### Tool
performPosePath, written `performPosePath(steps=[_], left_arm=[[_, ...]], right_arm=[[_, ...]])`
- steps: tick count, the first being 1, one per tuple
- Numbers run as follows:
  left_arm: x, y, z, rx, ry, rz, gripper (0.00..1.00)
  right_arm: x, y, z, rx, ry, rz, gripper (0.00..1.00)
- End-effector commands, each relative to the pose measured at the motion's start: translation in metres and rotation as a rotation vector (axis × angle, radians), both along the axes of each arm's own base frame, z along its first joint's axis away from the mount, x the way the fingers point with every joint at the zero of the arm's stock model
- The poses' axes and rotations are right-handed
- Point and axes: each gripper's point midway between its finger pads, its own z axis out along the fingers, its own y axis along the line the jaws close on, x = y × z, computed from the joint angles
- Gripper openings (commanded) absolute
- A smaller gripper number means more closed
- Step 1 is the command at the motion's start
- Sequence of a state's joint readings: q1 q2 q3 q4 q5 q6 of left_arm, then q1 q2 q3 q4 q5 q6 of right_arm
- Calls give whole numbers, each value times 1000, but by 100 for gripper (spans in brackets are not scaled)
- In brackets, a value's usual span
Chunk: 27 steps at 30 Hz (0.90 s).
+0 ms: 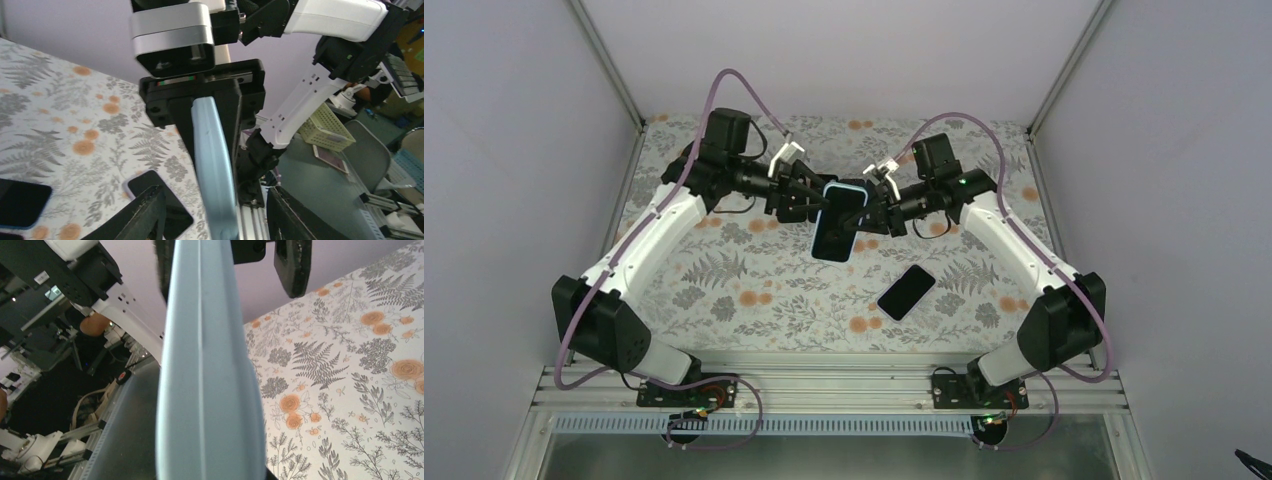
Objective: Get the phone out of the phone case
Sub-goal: Remove the phone case from the phone.
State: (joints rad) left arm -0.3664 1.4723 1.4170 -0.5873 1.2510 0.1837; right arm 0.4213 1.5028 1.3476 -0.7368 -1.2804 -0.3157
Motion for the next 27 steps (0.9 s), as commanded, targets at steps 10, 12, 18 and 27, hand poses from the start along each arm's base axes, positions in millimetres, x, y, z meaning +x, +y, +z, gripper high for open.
performPosePath(steps=[10, 12, 18, 27], left_arm=[[-20, -17, -3, -16, 22, -103, 25], [-18, -18, -5, -15, 29, -99, 20], [-15, -17, -3, -25, 47, -95, 3], [-4, -8, 6, -59, 80, -71, 2]], right_arm=[[-8, 8, 10, 7, -95, 31, 4], [-9, 8, 11, 9, -95, 33, 4], [-10, 8, 18, 28, -96, 36, 5], [2, 1, 41, 103, -19, 20, 36]])
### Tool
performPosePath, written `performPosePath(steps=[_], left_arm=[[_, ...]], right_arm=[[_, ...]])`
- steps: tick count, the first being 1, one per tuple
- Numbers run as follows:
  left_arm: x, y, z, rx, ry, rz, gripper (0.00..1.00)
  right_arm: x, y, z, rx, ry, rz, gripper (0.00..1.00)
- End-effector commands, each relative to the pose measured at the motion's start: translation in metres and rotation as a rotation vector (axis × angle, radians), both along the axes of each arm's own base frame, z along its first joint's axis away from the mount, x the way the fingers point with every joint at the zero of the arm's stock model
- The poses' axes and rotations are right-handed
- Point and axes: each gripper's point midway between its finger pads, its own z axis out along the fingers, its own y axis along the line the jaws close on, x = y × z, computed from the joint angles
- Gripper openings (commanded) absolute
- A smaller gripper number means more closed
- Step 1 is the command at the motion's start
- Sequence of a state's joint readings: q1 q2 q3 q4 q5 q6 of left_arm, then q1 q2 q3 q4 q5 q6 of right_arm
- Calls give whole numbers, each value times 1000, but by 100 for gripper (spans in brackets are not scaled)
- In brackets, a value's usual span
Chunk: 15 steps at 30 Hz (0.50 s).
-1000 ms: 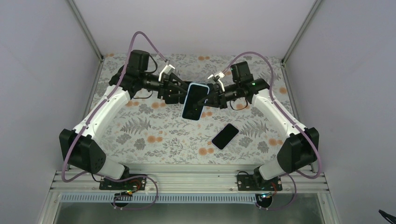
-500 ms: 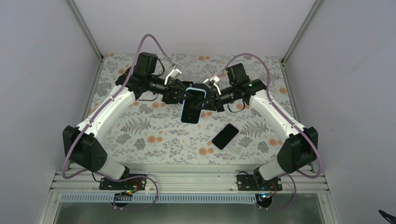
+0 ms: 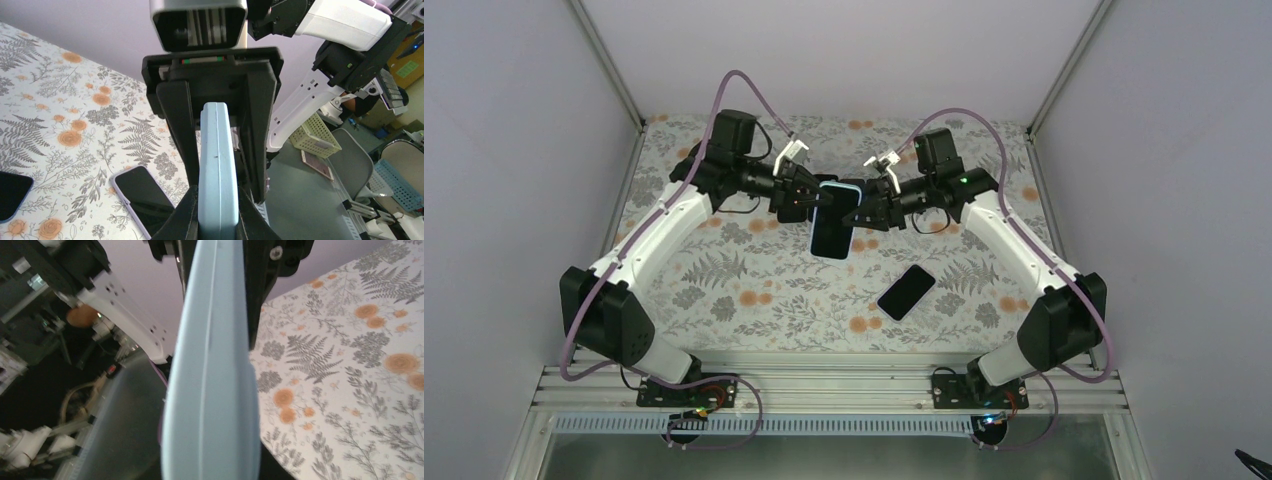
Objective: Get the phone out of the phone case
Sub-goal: Remove the phone case from the phone.
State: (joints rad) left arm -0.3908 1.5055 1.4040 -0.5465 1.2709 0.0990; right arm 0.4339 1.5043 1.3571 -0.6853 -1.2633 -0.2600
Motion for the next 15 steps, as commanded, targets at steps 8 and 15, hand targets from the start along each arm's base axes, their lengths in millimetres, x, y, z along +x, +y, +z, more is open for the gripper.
performPosePath(steps=[8, 15], left_arm=[[1, 3, 17, -71, 14, -22, 2], [8, 3, 15, -75, 41, 0, 2]], right_arm=[[9, 0, 31, 95, 51, 2, 37], [14, 3, 24, 83, 87, -19, 33]])
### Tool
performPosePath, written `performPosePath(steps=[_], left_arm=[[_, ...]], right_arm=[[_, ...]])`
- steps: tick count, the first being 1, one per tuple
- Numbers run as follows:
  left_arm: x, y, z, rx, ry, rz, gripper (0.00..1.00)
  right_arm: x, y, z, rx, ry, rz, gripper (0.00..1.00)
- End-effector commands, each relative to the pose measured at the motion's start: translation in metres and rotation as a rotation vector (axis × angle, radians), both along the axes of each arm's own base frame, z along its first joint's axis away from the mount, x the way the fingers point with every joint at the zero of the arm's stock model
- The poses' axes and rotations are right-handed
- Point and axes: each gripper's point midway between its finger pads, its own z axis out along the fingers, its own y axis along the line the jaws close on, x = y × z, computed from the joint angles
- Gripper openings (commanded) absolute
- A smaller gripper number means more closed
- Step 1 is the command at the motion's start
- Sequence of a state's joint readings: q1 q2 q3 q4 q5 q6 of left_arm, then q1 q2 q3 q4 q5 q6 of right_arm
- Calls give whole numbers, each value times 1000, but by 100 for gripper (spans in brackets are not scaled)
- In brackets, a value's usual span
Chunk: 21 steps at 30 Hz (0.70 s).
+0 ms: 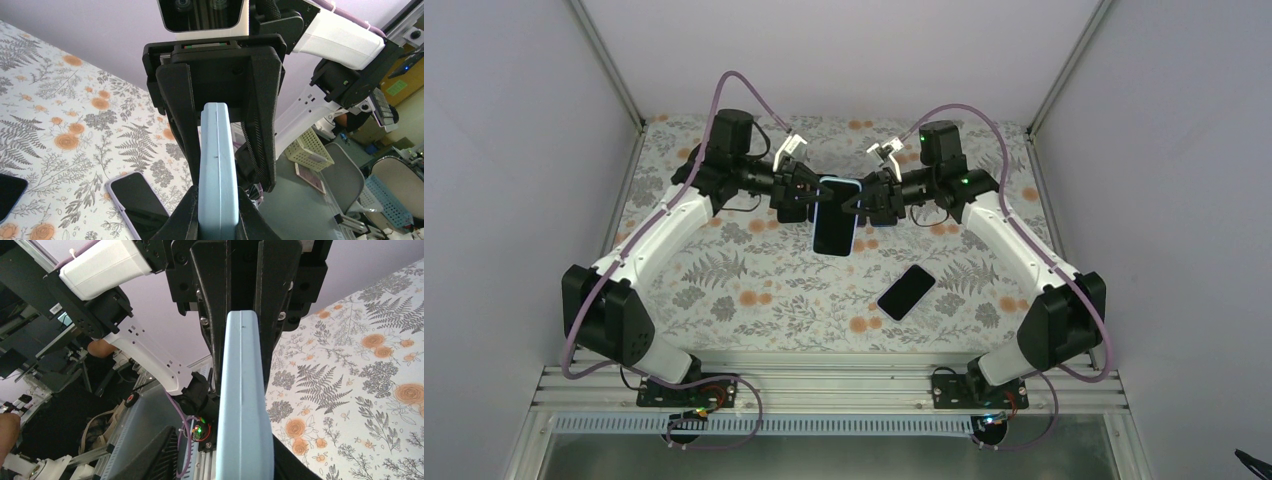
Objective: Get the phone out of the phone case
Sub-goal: Remove the phone case from the phone.
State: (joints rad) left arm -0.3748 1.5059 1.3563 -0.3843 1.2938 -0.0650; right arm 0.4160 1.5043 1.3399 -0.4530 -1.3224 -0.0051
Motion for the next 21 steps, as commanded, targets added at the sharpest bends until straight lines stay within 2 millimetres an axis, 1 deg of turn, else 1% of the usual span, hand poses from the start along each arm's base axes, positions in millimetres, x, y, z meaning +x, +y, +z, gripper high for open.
performPosePath(steps=[1, 5, 7, 9, 10, 11, 14, 16, 19, 21], left_arm=[[-2, 1, 13, -43, -16, -20, 2], [0, 1, 11, -41, -9, -12, 2], [1, 1, 11, -39, -11, -5, 2], [2, 1, 11, -36, -14, -1, 4], [2, 2, 12, -35, -16, 0, 8], [2, 3, 12, -34, -19, 2, 14], [7, 9, 14, -28, -33, 22, 42], [9, 14, 16, -24, -50, 37, 55], [8, 20, 16, -20, -67, 47, 61], [5, 21, 14, -17, -72, 43, 62]], right_arm=[[1, 1, 1, 10, 24, -2, 30], [2, 1, 4, 14, 21, -6, 15], [2, 1, 6, 17, 22, -4, 6], [2, 1, 8, 20, 25, -2, 4], [2, 1, 9, 22, 28, 2, 4], [2, 0, 10, 24, 28, 3, 4], [4, -3, 16, 33, 30, 2, 4], [6, -7, 22, 47, 32, 3, 4], [10, -13, 31, 64, 32, -2, 4], [13, -17, 36, 72, 27, -8, 4]])
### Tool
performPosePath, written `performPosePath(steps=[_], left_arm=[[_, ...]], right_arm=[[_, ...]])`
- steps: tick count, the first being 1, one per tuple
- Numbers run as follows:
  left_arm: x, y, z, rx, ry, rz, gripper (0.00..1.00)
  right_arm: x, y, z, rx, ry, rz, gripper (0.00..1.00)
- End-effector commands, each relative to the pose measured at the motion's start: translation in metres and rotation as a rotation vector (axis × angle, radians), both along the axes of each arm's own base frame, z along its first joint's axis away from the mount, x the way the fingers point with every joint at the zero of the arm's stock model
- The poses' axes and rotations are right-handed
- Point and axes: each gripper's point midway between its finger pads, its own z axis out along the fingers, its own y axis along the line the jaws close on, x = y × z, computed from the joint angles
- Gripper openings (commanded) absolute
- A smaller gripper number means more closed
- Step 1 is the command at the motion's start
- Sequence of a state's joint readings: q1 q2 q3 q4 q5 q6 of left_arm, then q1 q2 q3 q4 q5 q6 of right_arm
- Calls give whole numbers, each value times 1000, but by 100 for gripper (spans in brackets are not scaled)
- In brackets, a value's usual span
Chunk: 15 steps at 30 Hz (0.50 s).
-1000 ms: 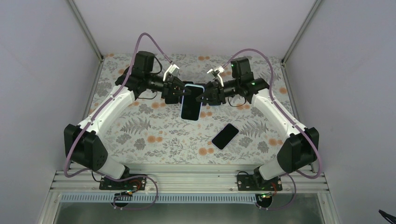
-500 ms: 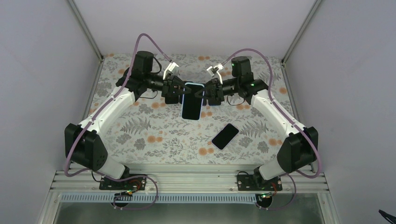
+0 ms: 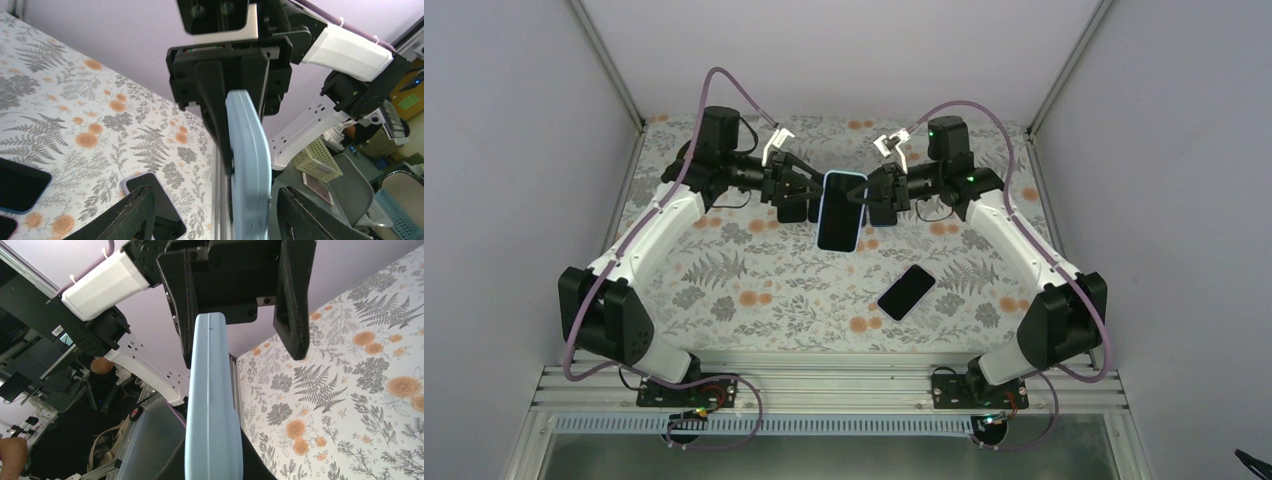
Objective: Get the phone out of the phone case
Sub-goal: Remove the phone case from the phone.
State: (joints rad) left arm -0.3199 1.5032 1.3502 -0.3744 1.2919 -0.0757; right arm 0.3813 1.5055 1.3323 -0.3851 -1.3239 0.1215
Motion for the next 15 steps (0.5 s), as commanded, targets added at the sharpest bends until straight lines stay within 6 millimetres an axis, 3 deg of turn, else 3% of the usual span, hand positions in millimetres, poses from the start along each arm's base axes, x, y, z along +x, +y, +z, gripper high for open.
performPosePath(steps=[1, 9, 15], left_arm=[[-13, 7, 14, -14, -81, -20, 63], [-30, 11, 6, -16, -112, -53, 60], [-40, 10, -3, -26, -94, -77, 58]], right_arm=[[0, -11, 35, 76, -50, 37, 4], [9, -30, 58, 108, -79, 4, 4], [10, -33, 67, 118, -72, 9, 4]])
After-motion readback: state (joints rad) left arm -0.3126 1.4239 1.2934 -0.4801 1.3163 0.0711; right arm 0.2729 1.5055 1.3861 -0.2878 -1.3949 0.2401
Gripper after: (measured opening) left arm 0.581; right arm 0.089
